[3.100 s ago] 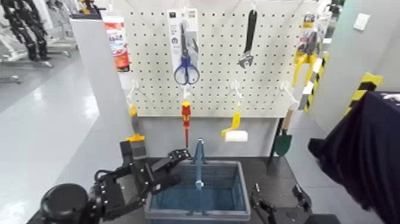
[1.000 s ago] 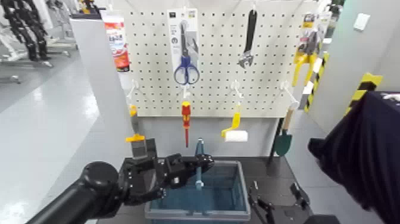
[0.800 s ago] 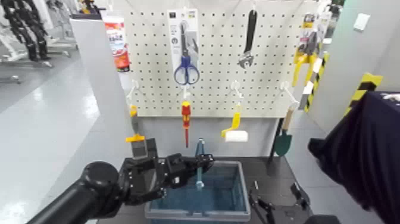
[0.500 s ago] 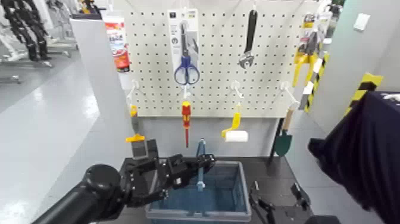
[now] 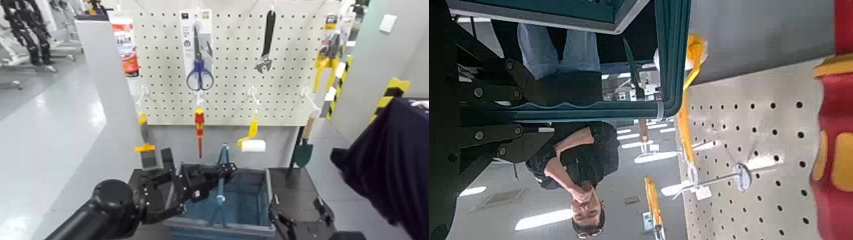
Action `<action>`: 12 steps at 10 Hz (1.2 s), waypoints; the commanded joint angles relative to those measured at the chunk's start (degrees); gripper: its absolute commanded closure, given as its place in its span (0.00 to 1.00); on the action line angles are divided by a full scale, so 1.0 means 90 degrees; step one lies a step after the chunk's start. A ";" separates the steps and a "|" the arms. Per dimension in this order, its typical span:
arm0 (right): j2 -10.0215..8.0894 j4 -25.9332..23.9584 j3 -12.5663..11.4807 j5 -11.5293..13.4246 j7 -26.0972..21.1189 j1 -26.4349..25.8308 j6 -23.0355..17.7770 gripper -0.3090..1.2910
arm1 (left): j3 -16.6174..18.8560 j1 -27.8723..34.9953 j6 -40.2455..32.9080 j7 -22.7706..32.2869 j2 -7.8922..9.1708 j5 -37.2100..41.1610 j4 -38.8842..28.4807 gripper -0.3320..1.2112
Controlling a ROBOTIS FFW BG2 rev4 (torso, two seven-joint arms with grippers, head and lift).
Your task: Grasp the handle of the crate.
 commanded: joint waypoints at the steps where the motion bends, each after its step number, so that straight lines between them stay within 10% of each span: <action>1: -0.0001 0.0007 -0.0018 0.0010 0.0000 0.0009 -0.0002 0.28 | 0.0168 0.0352 -0.0080 0.0301 0.0029 0.0259 -0.0564 0.97; 12: -0.0011 -0.0012 -0.0047 0.0098 0.0000 0.0019 0.0008 0.28 | 0.0998 0.2657 -0.0177 0.1912 0.0440 0.1529 -0.3640 0.97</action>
